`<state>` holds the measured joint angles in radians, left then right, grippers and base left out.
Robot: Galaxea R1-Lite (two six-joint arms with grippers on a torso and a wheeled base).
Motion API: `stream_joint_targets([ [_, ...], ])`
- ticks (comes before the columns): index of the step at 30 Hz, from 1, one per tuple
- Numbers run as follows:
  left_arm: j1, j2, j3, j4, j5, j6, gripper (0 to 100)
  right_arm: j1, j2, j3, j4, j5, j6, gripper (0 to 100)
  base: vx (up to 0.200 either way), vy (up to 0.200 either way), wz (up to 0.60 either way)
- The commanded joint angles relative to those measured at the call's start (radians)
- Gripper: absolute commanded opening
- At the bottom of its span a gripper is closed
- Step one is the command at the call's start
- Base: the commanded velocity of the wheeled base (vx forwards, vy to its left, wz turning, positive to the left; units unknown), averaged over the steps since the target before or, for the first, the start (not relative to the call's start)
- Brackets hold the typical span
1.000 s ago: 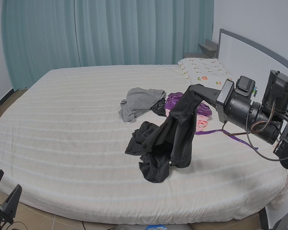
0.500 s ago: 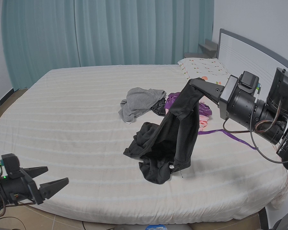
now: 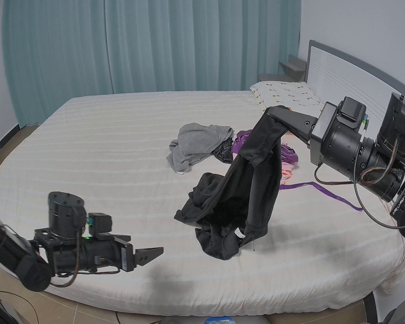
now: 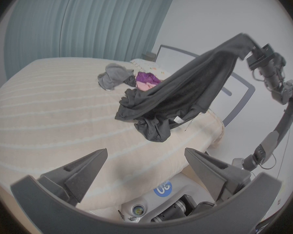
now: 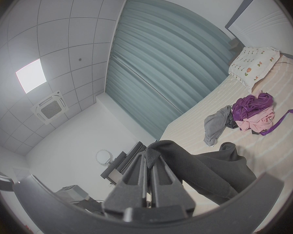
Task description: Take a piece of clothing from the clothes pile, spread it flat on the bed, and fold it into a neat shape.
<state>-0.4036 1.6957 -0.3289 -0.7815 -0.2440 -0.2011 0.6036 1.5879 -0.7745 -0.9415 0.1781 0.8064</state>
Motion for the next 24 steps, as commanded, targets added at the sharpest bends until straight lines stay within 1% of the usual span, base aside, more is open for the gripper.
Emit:
stream_joint_targets([
  [1, -0.089, 0.351, -0.153, -0.093, 0.049, -0.024, 100, 0.002, 0.000, -0.006, -0.002, 0.000, -0.001, 0, 0.000, 0.000, 0.00],
  [2, -0.089, 0.374, -0.180, -0.093, 0.051, -0.029, 100, 0.002, -0.002, -0.006, -0.002, 0.000, -0.001, 0, 0.000, 0.000, 0.00],
  [4, -0.089, 0.374, -0.180, -0.093, 0.051, -0.029, 100, 0.002, -0.002, -0.006, -0.002, 0.000, -0.001, 0, 0.000, 0.000, 0.00],
  [5, -0.089, 0.435, -0.252, -0.093, 0.054, -0.040, 100, 0.002, -0.002, -0.006, -0.003, 0.000, -0.001, 0, 0.000, 0.000, 0.00],
  [6, -0.089, 0.470, -0.288, -0.093, 0.055, -0.040, 100, 0.002, -0.003, -0.005, -0.003, -0.002, -0.001, 0, 0.000, 0.000, 0.00],
  [13, -0.087, 0.624, -0.452, -0.093, 0.091, -0.041, 100, 0.002, 0.000, -0.008, -0.003, -0.006, -0.001, 0, 0.000, 0.000, 0.00],
  [16, -0.087, 0.700, -0.547, -0.093, 0.124, -0.041, 100, 0.002, -0.005, -0.014, -0.003, -0.006, -0.001, 0, 0.000, 0.000, 0.00],
  [17, -0.087, 0.705, -0.552, -0.093, 0.124, -0.041, 100, 0.002, -0.005, -0.012, -0.003, -0.006, -0.001, 0, 0.000, 0.000, 0.00],
  [18, -0.087, 0.745, -0.613, -0.093, 0.138, -0.041, 100, 0.002, -0.005, -0.012, -0.003, -0.008, -0.001, 0, 0.000, 0.000, 0.00],
  [21, -0.086, 0.800, -0.711, -0.090, 0.166, -0.044, 100, 0.001, 0.000, -0.011, -0.005, -0.009, -0.001, 0, 0.000, 0.000, 0.00],
  [24, -0.084, 0.843, -0.769, -0.091, 0.196, -0.047, 100, 0.001, 0.003, -0.008, -0.005, -0.009, -0.001, 0, 0.000, 0.000, 0.00],
])
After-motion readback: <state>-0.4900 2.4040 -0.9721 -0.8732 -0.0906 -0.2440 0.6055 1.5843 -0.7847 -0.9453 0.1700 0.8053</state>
